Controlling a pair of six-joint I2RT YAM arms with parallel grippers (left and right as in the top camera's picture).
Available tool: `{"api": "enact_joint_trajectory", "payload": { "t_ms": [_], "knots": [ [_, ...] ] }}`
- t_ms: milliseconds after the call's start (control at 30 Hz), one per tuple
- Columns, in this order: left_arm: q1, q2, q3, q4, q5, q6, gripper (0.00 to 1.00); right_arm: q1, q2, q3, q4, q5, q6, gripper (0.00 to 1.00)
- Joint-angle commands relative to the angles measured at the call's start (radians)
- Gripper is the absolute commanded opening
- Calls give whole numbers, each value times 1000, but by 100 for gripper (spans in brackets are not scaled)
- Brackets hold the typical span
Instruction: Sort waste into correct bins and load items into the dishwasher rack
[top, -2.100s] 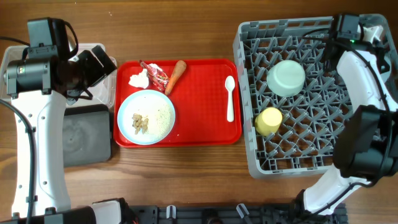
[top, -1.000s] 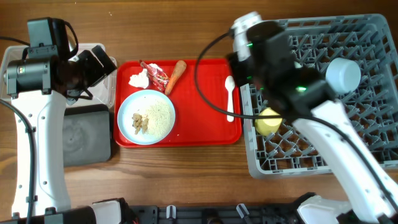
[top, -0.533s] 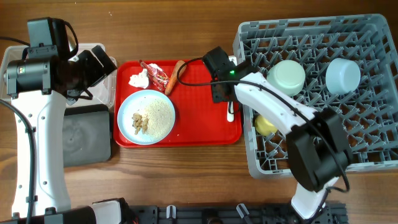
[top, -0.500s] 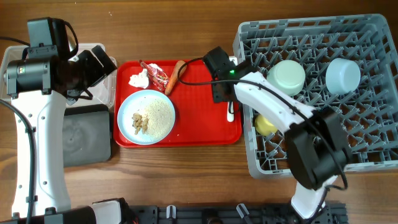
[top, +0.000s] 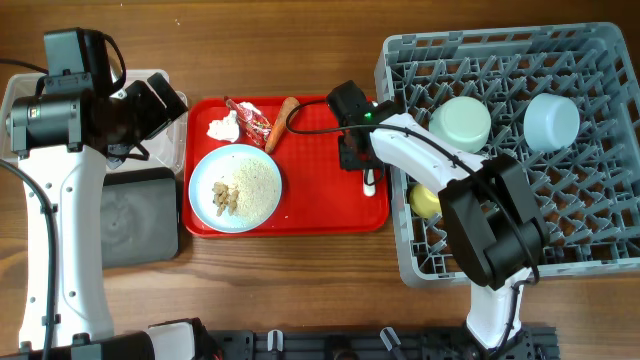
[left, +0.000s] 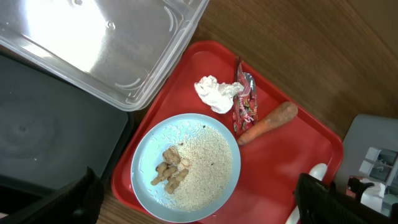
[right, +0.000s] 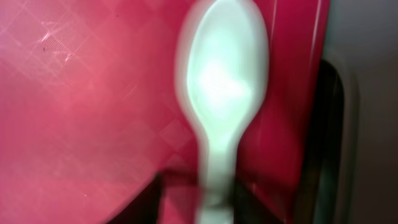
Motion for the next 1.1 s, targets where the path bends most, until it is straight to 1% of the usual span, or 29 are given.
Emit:
{"api": "enact_joint_trajectory", "payload": {
  "t_ms": [0, 67, 167, 300, 433, 500, 633, 700, 767, 867, 967, 1000, 1033, 1067],
  "knots": [
    [2, -8, 3, 3, -7, -9, 100, -1, 14, -2, -2, -60, -26, 20],
    [2, -8, 3, 3, -7, -9, 100, -1, 14, -1, -3, -76, -42, 10],
    [2, -8, 3, 3, -7, -9, 100, -2, -2, 8, -13, -76, -43, 4],
    [2, -8, 3, 3, -7, -9, 100, -2, -72, 69, -64, -76, -60, 4],
    [2, -8, 3, 3, -7, -9, 100, -4, -235, 119, -87, -55, -94, 4],
    [2, -8, 3, 3, -7, -9, 100, -15, -327, 119, -80, 7, -93, 4],
    [2, -8, 3, 3, -7, -9, 100, -69, -421, 119, -80, 169, -114, 4],
    [2, -8, 3, 3, -7, -9, 100, -130, -414, 116, -70, 173, -201, 4],
    [2, -8, 3, 3, -6, -9, 100, -172, -392, 100, -65, 153, -218, 4],
    [2, -8, 3, 3, -6, -9, 100, -224, -319, 86, -76, 40, -225, 4],
    [2, -8, 3, 3, -7, -9, 100, -228, -261, 86, -80, -10, -225, 4],
    [2, -8, 3, 3, -6, -9, 100, -228, -252, 86, -80, -10, -224, 6],
    [2, -8, 3, 3, -7, -9, 100, -228, -251, 87, -80, -20, -224, 13],
    [2, -8, 3, 3, -7, -9, 100, -227, -256, 91, -77, -58, -224, 34]
  ]
}}
